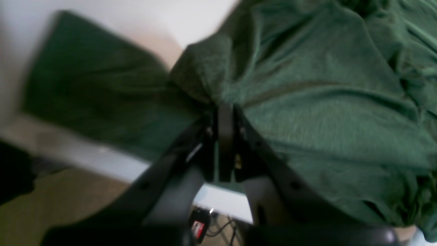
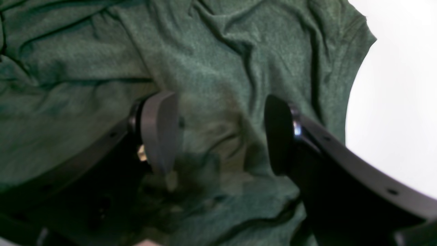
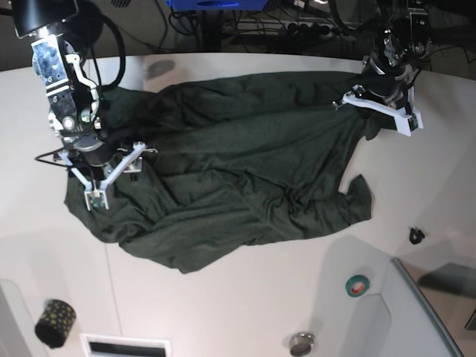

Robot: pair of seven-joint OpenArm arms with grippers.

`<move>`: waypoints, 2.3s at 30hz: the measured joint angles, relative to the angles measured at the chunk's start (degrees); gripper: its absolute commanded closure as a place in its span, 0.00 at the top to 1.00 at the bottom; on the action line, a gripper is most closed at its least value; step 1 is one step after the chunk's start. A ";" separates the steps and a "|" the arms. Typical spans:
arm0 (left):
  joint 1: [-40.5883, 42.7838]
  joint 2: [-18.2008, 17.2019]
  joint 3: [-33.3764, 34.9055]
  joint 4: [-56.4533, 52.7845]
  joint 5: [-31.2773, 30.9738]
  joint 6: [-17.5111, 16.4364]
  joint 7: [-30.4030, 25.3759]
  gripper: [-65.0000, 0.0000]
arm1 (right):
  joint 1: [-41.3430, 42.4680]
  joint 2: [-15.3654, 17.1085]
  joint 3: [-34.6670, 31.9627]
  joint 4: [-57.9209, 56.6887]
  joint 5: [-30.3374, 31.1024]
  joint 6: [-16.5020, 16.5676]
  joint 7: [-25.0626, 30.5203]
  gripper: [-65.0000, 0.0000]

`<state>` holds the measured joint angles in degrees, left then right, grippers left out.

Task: Layout the t-shirt on the table in an organized manner, then fold the t-shirt properly
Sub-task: 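Grasp shirt edges with both grippers and pull them apart, then regrasp the shirt body with both grippers and drag it flatter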

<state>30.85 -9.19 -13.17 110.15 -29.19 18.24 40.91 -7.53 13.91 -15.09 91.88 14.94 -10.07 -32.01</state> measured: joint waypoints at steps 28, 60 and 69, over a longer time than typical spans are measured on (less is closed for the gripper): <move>-26.25 -0.33 15.54 -17.97 -0.96 0.26 -0.22 0.00 | 21.44 1.60 4.28 -26.56 -0.61 18.51 0.72 0.18; -27.74 -2.19 8.09 -29.29 11.32 0.66 -0.59 0.00 | 25.79 1.64 4.96 -51.63 0.04 -0.63 19.19 0.17; -28.89 2.86 12.94 -29.40 12.02 0.20 -0.74 0.00 | 17.49 -0.57 -1.95 -22.67 -0.44 2.99 12.39 0.17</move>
<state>1.96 -6.33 -0.23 80.75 -17.17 18.44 40.16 9.96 13.34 -17.04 69.21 14.50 -7.07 -19.62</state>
